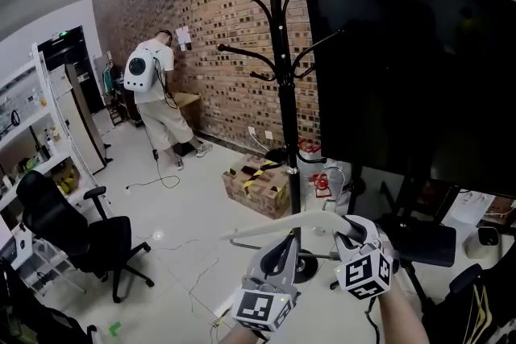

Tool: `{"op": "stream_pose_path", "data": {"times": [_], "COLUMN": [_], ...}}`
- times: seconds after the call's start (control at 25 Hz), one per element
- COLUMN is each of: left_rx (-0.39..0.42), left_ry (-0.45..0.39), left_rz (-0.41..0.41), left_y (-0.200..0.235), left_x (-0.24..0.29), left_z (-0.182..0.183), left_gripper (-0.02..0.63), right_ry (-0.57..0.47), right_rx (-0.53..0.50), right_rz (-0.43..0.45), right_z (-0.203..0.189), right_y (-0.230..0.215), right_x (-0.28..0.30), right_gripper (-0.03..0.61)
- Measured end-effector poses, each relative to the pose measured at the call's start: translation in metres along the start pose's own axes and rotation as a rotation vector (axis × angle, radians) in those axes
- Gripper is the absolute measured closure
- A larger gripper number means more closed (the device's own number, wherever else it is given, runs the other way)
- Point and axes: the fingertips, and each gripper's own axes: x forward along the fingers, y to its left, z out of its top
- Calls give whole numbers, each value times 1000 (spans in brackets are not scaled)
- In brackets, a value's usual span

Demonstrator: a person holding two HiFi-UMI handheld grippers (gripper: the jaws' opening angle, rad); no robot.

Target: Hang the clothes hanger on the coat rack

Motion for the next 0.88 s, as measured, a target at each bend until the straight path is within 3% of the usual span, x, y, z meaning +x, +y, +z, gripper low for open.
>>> {"op": "stream_pose_path", "data": {"times": [0.24,0.52,0.72,0.88], "left_rx": [-4,-34,-5,14], "left_ry": [-5,35,-3,44], "left_rz": [38,90,124,173], "left_y": [41,65,89,113], "left_x": [-8,-10,-2,15], "left_z": [3,-22,-31,-51], "left_gripper": [609,609,609,609], "right_ry": [11,51,50,52], "right_rx": [-30,-43,-23,-35], "right_rz": [15,76,70,69], "right_z": [24,11,-4,-14], "right_y": [23,52,52,49], "right_x": [27,56,88,114], "right_gripper": [472,472,473,474]}}
